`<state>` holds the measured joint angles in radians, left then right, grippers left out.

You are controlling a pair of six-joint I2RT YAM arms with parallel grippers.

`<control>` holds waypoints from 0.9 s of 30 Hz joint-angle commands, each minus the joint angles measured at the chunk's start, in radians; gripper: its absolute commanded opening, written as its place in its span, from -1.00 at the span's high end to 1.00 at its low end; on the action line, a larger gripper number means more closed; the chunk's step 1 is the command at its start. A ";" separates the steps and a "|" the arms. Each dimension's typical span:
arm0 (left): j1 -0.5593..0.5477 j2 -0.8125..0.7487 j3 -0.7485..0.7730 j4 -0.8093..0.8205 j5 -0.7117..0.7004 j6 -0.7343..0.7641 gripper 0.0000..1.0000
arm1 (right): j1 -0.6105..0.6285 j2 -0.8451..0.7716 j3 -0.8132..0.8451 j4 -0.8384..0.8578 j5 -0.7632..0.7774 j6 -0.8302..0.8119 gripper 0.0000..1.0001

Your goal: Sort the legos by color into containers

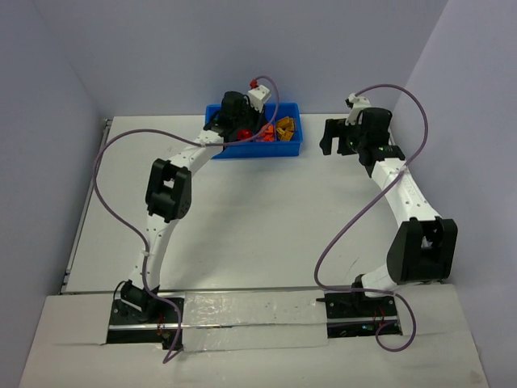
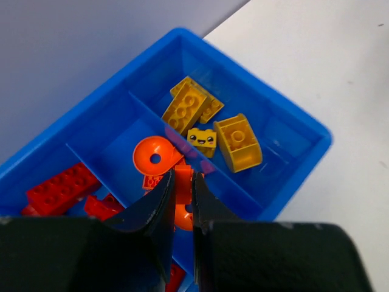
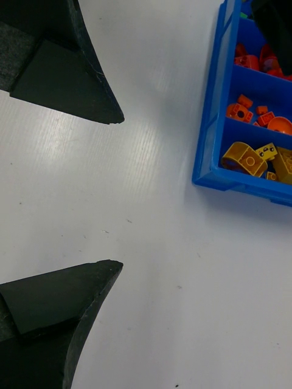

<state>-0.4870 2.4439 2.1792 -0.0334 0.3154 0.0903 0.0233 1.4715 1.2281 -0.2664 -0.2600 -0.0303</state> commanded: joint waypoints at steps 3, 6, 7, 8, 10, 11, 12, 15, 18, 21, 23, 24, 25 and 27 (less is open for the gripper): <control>-0.013 0.058 0.064 0.132 -0.110 -0.033 1.00 | -0.013 -0.046 -0.013 0.033 -0.027 0.024 -1.00; -0.013 0.084 0.061 0.127 -0.121 -0.005 0.94 | -0.013 -0.039 -0.017 0.040 -0.033 0.029 -1.00; -0.013 0.087 0.055 0.126 -0.121 -0.001 0.84 | -0.013 -0.038 -0.018 0.041 -0.033 0.029 -1.00; -0.013 0.089 0.049 0.125 -0.121 0.004 0.75 | -0.013 -0.037 -0.020 0.041 -0.033 0.029 -1.00; -0.013 0.090 0.037 0.125 -0.120 0.014 0.49 | -0.013 -0.035 -0.021 0.042 -0.035 0.027 -0.99; -0.013 0.090 0.034 0.123 -0.118 0.017 0.34 | -0.013 -0.034 -0.024 0.042 -0.036 0.027 -0.99; -0.013 0.089 0.034 0.119 -0.113 0.018 0.13 | -0.013 -0.032 -0.024 0.042 -0.037 0.027 -0.99; -0.015 0.084 0.045 0.112 -0.100 0.019 -0.27 | -0.013 -0.033 -0.026 0.046 -0.041 0.029 -1.00; -0.015 0.078 0.102 0.071 -0.091 0.017 -0.57 | -0.013 -0.035 -0.025 0.044 -0.044 0.029 -1.00; -0.015 0.035 0.123 0.025 -0.099 0.003 -0.77 | -0.013 -0.043 -0.023 0.040 -0.046 0.028 -0.99; -0.015 -0.031 0.104 -0.022 -0.119 -0.014 -0.95 | -0.013 -0.053 -0.019 0.031 -0.047 0.027 -0.99; -0.016 -0.078 0.089 -0.053 -0.127 -0.018 -0.98 | -0.013 -0.061 -0.018 0.026 -0.048 0.025 -1.00; -0.015 -0.118 0.064 -0.072 -0.132 -0.021 -0.98 | -0.013 -0.069 -0.018 0.022 -0.048 0.024 -1.00; -0.015 -0.245 -0.039 -0.118 -0.175 -0.046 -0.98 | -0.013 -0.096 -0.027 0.015 -0.049 0.016 -1.00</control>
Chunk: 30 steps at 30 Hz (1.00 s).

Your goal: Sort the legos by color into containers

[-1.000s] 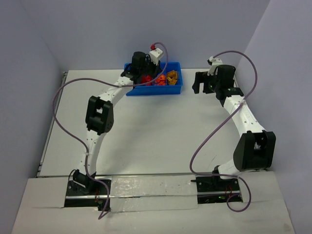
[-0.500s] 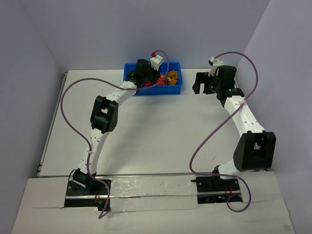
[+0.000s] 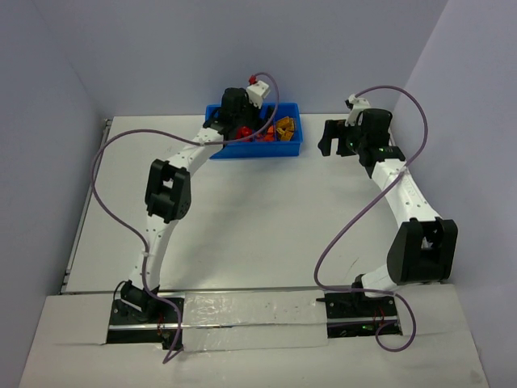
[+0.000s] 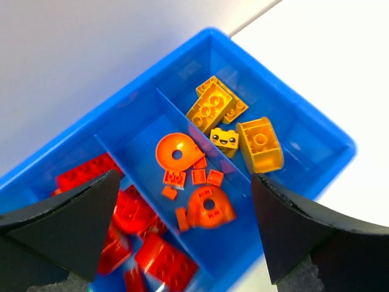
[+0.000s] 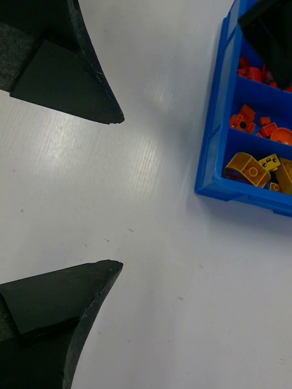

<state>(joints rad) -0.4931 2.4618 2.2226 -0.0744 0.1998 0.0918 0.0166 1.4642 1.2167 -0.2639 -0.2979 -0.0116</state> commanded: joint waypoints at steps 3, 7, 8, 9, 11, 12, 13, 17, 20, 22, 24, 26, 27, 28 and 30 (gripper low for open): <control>-0.008 -0.479 -0.274 -0.156 -0.153 -0.079 -0.99 | -0.006 -0.131 -0.050 0.003 -0.017 -0.008 -1.00; 0.025 -0.706 -0.515 -0.272 -0.209 -0.225 -0.98 | -0.006 -0.197 -0.117 -0.015 -0.031 -0.003 -1.00; 0.053 -0.753 -0.584 -0.333 -0.184 -0.273 -0.98 | -0.005 -0.214 -0.140 -0.013 -0.036 0.001 -1.00; 0.074 -0.803 -0.621 -0.380 -0.169 -0.300 -0.99 | -0.003 -0.240 -0.176 -0.009 -0.037 0.002 -1.00; 0.100 -0.866 -0.680 -0.422 -0.184 -0.297 -0.98 | -0.001 -0.274 -0.222 0.008 -0.033 -0.001 -1.00; 0.115 -0.926 -0.749 -0.458 -0.213 -0.280 -0.99 | 0.000 -0.306 -0.265 0.019 -0.030 -0.004 -1.00; 0.126 -0.966 -0.796 -0.460 -0.235 -0.264 -0.98 | 0.001 -0.321 -0.286 0.024 -0.026 -0.007 -1.00; 0.230 -1.204 -1.098 -0.402 -0.151 -0.207 -0.98 | 0.010 -0.391 -0.393 0.054 0.057 0.031 -1.00; 0.283 -1.322 -1.208 -0.368 -0.179 -0.190 -0.98 | 0.032 -0.420 -0.445 0.062 0.145 0.075 -1.00; 0.320 -1.394 -1.270 -0.359 -0.193 -0.185 -0.98 | 0.045 -0.455 -0.480 0.069 0.175 0.090 -1.00; 0.357 -1.428 -1.290 -0.358 -0.187 -0.174 -0.99 | 0.054 -0.491 -0.499 0.074 0.184 0.091 -1.00; 0.373 -1.449 -1.301 -0.361 -0.181 -0.167 -0.98 | 0.056 -0.517 -0.514 0.077 0.191 0.086 -1.00; 0.376 -1.454 -1.303 -0.364 -0.183 -0.168 -0.98 | 0.057 -0.526 -0.517 0.075 0.194 0.085 -1.00; 0.376 -1.455 -1.304 -0.367 -0.184 -0.168 -0.98 | 0.057 -0.530 -0.519 0.072 0.195 0.085 -1.00; 0.378 -1.453 -1.304 -0.373 -0.187 -0.172 -0.98 | 0.056 -0.537 -0.517 0.064 0.193 0.086 -1.00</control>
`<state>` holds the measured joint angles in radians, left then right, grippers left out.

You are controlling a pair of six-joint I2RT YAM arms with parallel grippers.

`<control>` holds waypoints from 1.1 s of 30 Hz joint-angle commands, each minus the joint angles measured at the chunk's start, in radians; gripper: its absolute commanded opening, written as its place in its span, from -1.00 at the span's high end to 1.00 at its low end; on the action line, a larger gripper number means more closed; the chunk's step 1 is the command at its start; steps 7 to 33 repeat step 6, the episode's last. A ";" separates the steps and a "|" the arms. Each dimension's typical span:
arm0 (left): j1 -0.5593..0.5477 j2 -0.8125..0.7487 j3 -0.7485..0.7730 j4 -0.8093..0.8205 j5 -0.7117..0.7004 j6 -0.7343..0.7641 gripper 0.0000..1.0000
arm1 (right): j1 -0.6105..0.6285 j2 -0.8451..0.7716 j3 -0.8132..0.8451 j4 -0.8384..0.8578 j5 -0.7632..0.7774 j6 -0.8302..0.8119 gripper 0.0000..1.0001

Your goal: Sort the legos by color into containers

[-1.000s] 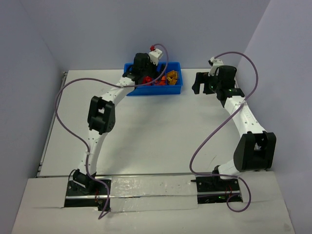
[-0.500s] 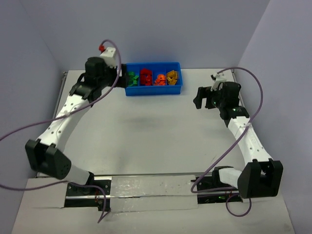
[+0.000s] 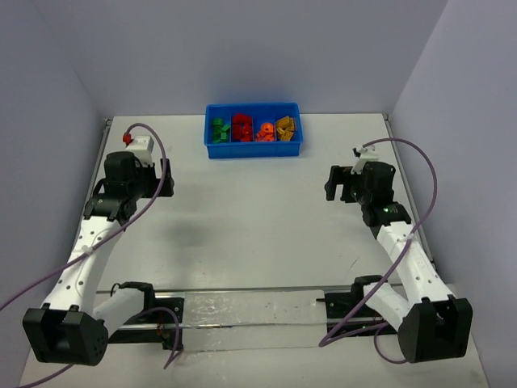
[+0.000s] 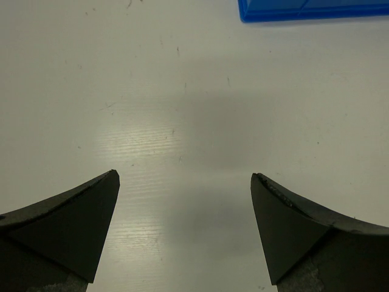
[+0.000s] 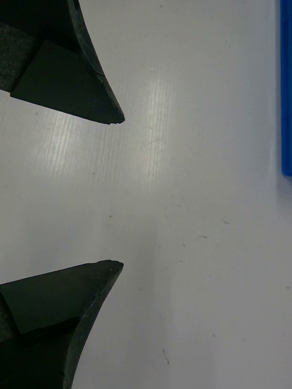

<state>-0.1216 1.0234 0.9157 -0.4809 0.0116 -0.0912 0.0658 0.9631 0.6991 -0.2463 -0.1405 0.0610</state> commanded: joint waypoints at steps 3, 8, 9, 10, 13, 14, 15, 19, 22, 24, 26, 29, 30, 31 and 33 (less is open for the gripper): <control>0.007 -0.010 0.010 0.034 -0.003 0.005 -0.98 | 0.006 -0.050 -0.003 0.045 0.032 0.015 -1.00; 0.007 0.000 0.023 0.027 0.004 -0.001 -0.98 | 0.008 -0.064 -0.003 0.039 0.034 0.012 -1.00; 0.007 0.000 0.023 0.027 0.004 -0.001 -0.98 | 0.008 -0.064 -0.003 0.039 0.034 0.012 -1.00; 0.007 0.000 0.023 0.027 0.004 -0.001 -0.98 | 0.008 -0.064 -0.003 0.039 0.034 0.012 -1.00; 0.007 0.000 0.023 0.027 0.004 -0.001 -0.98 | 0.008 -0.064 -0.003 0.039 0.034 0.012 -1.00; 0.007 0.000 0.023 0.027 0.004 -0.001 -0.98 | 0.008 -0.064 -0.003 0.039 0.034 0.012 -1.00; 0.007 0.000 0.023 0.027 0.004 -0.001 -0.98 | 0.008 -0.064 -0.003 0.039 0.034 0.012 -1.00; 0.007 0.000 0.023 0.027 0.004 -0.001 -0.98 | 0.008 -0.064 -0.003 0.039 0.034 0.012 -1.00; 0.007 0.000 0.023 0.027 0.004 -0.001 -0.98 | 0.008 -0.064 -0.003 0.039 0.034 0.012 -1.00; 0.007 0.000 0.023 0.027 0.004 -0.001 -0.98 | 0.008 -0.064 -0.003 0.039 0.034 0.012 -1.00; 0.007 0.000 0.023 0.027 0.004 -0.001 -0.98 | 0.008 -0.064 -0.003 0.039 0.034 0.012 -1.00; 0.007 0.000 0.023 0.027 0.004 -0.001 -0.98 | 0.008 -0.064 -0.003 0.039 0.034 0.012 -1.00; 0.007 0.000 0.023 0.027 0.004 -0.001 -0.98 | 0.008 -0.064 -0.003 0.039 0.034 0.012 -1.00; 0.007 0.000 0.023 0.027 0.004 -0.001 -0.98 | 0.008 -0.064 -0.003 0.039 0.034 0.012 -1.00; 0.007 0.000 0.023 0.027 0.004 -0.001 -0.98 | 0.008 -0.064 -0.003 0.039 0.034 0.012 -1.00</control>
